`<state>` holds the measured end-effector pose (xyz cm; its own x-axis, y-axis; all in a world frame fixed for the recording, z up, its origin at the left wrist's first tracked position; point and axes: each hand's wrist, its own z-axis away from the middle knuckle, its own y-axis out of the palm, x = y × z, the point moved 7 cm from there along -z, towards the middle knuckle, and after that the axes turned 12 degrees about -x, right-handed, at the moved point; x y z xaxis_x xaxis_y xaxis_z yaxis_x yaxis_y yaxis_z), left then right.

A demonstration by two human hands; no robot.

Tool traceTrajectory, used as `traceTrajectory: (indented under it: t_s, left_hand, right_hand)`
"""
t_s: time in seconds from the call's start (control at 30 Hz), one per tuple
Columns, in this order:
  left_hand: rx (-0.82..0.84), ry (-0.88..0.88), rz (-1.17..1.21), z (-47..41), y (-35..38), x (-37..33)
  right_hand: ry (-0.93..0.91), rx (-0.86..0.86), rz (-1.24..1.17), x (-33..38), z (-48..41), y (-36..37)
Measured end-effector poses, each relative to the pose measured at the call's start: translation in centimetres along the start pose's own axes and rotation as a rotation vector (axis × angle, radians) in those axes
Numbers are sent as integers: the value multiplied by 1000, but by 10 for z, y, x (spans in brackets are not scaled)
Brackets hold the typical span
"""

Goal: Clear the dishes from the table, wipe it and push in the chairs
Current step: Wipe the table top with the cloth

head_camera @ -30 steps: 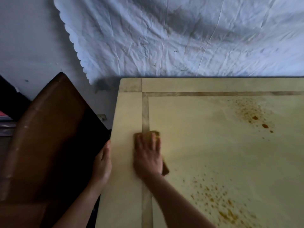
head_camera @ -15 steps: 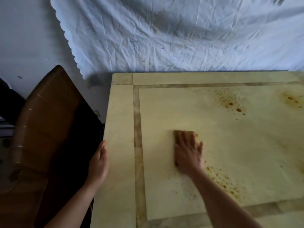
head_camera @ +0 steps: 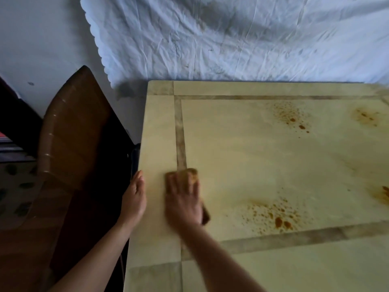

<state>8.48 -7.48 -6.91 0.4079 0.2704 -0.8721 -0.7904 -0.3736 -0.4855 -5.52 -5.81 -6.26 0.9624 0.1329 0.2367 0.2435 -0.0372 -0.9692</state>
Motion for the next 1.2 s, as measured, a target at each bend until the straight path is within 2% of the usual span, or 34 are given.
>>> traceTrajectory:
  t_s: [0.07, 0.13, 0.2, 0.27, 0.4, 0.53, 0.63, 0.7, 0.77, 0.83, 0.97, 1.07, 1.13, 1.2]
  left_hand:
    - [-17, -38, 13, 11, -5, 6]
    - [-27, -75, 27, 23, -10, 11]
    - [-26, -76, 7, 35, -15, 11]
    - [-25, -45, -24, 47, -19, 9]
    - [-43, -35, -68, 71, -24, 5]
    - [-67, -55, -93, 87, -29, 11]
    - [-76, -67, -101, 99, -33, 18]
    - [-91, -56, -103, 109, -36, 17]
    - [-98, -49, -115, 115, -38, 14]
    - [-93, -57, -110, 117, -39, 14]
    - [-82, -70, -104, 124, -43, 19]
    - [-61, -50, -125, 131, -44, 21]
    - [-49, -49, -116, 138, -45, 25]
    - [-45, -40, -113, 148, -48, 27]
  right_hand:
    - [-128, 48, -32, 46, 32, 7]
    - [-231, 127, -49, 61, 57, 13]
    - [-346, 122, -51, 57, 67, 10]
    - [-342, 41, -4, 24, 60, 3]
    - [17, 14, 78, -108, 53, -17]
    - [358, -62, 104, -232, 90, -55]
    - [526, -76, 126, -287, 120, -73]
    - [619, -81, 125, -300, 128, -76]
    - [655, -83, 106, -289, 125, -73]
    - [580, -72, 100, -253, 116, -64]
    - [223, -55, 13, -112, 120, -35]
    - [-35, 35, -117, 0, 153, -15]
    - [-191, 114, -133, 54, 182, -6]
    - [-291, 165, -118, 75, 205, 1]
